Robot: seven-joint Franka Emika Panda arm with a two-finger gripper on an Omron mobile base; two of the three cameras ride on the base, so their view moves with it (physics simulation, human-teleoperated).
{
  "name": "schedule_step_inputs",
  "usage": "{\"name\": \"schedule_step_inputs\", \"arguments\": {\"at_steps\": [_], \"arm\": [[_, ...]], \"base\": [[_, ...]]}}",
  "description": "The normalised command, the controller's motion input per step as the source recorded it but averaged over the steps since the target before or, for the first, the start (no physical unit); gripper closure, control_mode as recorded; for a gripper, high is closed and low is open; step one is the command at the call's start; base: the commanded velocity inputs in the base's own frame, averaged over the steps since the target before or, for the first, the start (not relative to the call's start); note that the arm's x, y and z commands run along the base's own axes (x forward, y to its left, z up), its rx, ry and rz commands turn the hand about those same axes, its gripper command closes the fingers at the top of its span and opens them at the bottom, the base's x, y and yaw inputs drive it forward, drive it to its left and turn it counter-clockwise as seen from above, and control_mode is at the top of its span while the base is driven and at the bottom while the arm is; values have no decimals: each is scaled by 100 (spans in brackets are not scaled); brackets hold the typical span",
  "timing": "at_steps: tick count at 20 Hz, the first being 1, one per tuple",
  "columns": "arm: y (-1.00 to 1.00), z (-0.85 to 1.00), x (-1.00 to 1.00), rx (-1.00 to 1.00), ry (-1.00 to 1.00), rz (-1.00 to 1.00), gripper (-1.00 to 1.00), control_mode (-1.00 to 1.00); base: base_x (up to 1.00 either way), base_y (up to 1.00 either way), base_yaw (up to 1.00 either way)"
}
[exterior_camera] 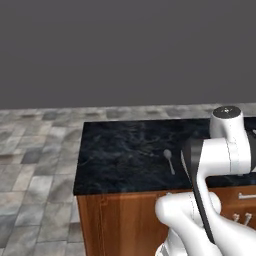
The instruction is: Organize the utensils by type. Pick up the wooden spoons from the counter and place them in the open cabinet. Then pick up the metallic utensils from the counter and place them in the open drawer.
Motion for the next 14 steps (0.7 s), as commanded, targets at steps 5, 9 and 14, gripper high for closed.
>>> {"name": "schedule_step_inputs", "arguments": {"at_steps": [5,9,14], "arm": [[0,0,0,0,0,0,-100,100],[0,0,0,0,0,0,-100,100],[0,0,0,0,0,0,-100,100]], "base": [[37,0,0],[25,6,0],[69,1,0]]}}
